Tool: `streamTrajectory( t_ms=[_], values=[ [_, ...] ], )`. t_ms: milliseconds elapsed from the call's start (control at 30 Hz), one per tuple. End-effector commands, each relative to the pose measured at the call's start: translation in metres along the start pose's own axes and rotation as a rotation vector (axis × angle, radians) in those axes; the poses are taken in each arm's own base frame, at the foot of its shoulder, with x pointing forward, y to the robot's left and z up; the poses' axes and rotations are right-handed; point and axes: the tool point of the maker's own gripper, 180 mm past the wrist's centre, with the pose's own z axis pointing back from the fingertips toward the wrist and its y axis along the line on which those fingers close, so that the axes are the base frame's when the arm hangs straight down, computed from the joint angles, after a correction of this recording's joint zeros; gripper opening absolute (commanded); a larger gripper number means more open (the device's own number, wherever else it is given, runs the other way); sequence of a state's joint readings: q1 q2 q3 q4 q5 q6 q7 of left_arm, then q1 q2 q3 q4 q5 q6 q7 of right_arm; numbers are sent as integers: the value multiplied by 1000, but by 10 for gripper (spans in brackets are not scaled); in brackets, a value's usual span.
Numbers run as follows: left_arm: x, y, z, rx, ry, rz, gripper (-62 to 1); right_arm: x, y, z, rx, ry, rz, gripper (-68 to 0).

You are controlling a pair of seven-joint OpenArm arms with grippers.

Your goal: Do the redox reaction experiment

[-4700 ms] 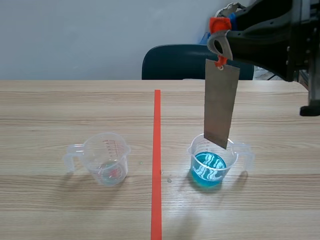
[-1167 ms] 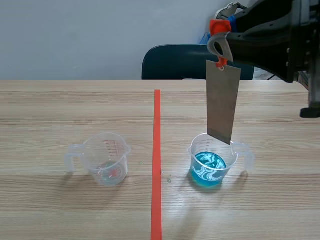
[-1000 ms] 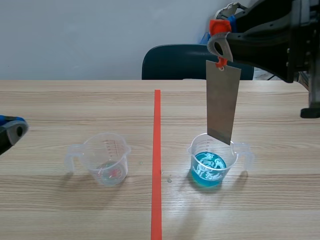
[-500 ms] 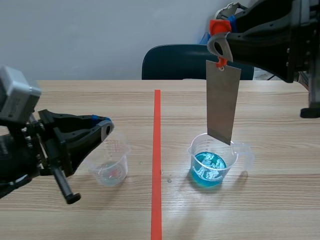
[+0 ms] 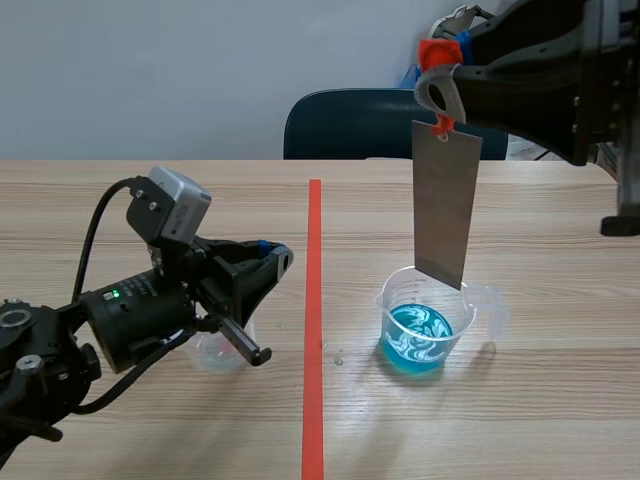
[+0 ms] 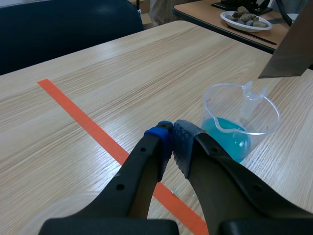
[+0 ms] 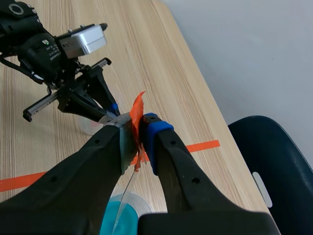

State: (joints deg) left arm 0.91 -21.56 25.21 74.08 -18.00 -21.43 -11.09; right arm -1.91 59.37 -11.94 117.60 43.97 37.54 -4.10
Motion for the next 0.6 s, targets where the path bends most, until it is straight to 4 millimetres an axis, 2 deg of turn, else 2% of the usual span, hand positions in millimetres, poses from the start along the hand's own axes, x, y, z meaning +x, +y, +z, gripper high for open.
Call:
streamTrajectory(
  t_ms=[0, 300, 567],
  values=[
    [13, -5, -7, -16, -45, -3, -582, 8, -6, 2, -15, -25, 15, -669],
    [19, -32, -28, -86, -60, 11, -582, 8, -6, 2, -15, -24, 15, -669],
    [21, -51, -37, -131, -64, 28, -582, 8, -6, 2, -15, -24, 15, -669]
  ],
)
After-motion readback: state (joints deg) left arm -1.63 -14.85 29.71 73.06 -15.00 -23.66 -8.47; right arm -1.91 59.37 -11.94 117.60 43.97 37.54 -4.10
